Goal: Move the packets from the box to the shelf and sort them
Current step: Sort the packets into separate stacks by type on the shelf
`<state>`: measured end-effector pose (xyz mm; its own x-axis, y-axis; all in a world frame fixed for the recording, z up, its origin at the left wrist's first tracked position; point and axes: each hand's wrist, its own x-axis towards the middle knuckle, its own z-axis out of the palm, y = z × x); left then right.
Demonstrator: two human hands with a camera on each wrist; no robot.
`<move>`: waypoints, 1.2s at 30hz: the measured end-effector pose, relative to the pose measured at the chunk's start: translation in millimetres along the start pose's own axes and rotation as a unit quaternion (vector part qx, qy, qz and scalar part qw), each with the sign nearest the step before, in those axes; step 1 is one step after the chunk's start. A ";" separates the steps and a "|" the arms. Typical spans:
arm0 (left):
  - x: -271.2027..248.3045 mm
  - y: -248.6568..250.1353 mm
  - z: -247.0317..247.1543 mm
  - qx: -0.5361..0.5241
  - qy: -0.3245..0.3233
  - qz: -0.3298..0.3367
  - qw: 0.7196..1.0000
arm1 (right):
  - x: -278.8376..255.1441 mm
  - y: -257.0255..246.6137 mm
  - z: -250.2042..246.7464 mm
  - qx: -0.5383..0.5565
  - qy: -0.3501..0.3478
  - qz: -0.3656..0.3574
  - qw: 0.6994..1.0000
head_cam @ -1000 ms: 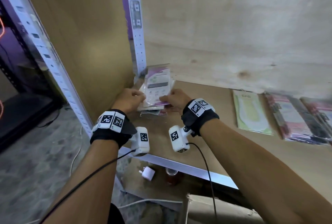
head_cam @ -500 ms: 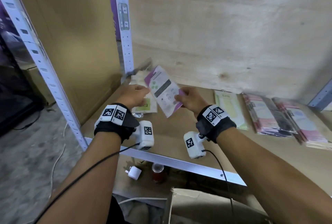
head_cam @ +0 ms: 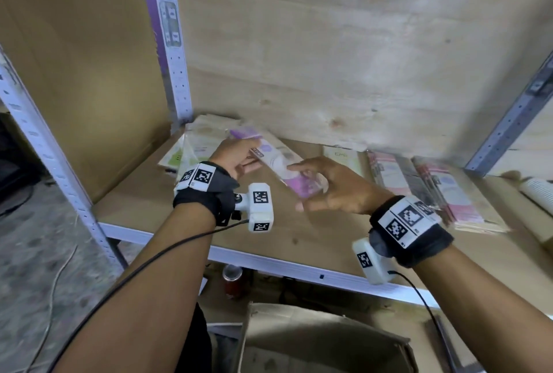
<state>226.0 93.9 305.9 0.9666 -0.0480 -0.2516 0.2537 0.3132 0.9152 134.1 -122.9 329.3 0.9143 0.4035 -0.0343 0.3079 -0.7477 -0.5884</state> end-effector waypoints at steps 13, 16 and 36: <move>-14.9 -32.6 73.5 0.084 -0.110 -0.012 0.990 | -47.2 87.4 -10.7 0.333 0.116 0.082 0.932; -5.0 -33.5 77.4 0.071 -0.029 0.026 0.997 | -55.4 97.7 -19.1 0.326 0.096 0.074 0.938; 11.5 -41.0 80.7 0.181 -0.098 0.047 0.977 | -89.1 140.1 -50.0 0.309 0.102 0.084 0.942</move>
<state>229.5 4.0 290.8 0.9653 -0.2274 -0.1284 0.1250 -0.0291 0.9917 108.9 -290.0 290.3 0.9875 0.1500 -0.0490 0.0011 -0.3169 -0.9484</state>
